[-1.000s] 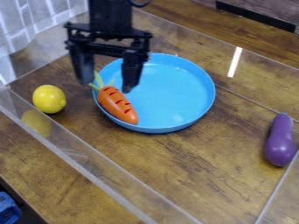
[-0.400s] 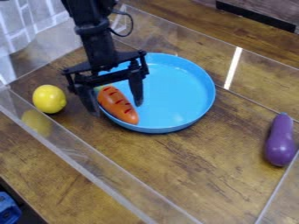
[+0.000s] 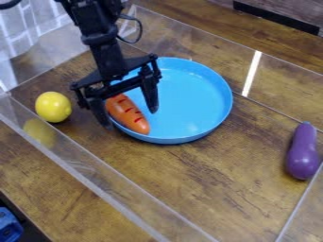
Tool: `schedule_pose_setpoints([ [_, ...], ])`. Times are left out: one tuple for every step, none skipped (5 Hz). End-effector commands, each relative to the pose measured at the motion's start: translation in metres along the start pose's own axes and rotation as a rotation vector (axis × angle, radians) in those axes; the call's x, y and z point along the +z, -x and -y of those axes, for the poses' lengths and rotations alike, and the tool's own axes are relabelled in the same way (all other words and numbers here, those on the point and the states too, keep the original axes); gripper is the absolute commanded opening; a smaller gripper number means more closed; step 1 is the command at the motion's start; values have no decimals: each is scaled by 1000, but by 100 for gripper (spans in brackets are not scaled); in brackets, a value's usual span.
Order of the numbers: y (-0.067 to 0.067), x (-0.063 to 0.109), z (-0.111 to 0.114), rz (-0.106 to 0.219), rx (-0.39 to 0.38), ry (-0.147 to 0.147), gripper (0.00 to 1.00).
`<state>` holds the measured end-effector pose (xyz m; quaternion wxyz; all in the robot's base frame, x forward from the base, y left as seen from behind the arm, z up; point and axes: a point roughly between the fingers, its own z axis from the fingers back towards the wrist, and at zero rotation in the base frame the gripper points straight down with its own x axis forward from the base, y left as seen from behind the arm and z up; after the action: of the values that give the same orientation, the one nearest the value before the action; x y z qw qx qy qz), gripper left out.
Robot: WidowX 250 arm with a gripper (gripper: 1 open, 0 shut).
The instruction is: Move the carrot to the right side
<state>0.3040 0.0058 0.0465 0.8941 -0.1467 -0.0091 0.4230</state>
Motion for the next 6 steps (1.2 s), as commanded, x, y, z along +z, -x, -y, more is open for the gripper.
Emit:
schedule_pose_setpoints([
  [-8, 3, 1, 33, 1, 27, 100],
  [-18, 7, -2, 35, 22, 44, 100],
  [-22, 19, 2, 34, 17, 53, 100],
  [-23, 23, 5, 31, -5, 48, 100],
  [-29, 35, 5, 49, 3, 43, 100],
  [-35, 40, 3, 73, 35, 32, 100],
])
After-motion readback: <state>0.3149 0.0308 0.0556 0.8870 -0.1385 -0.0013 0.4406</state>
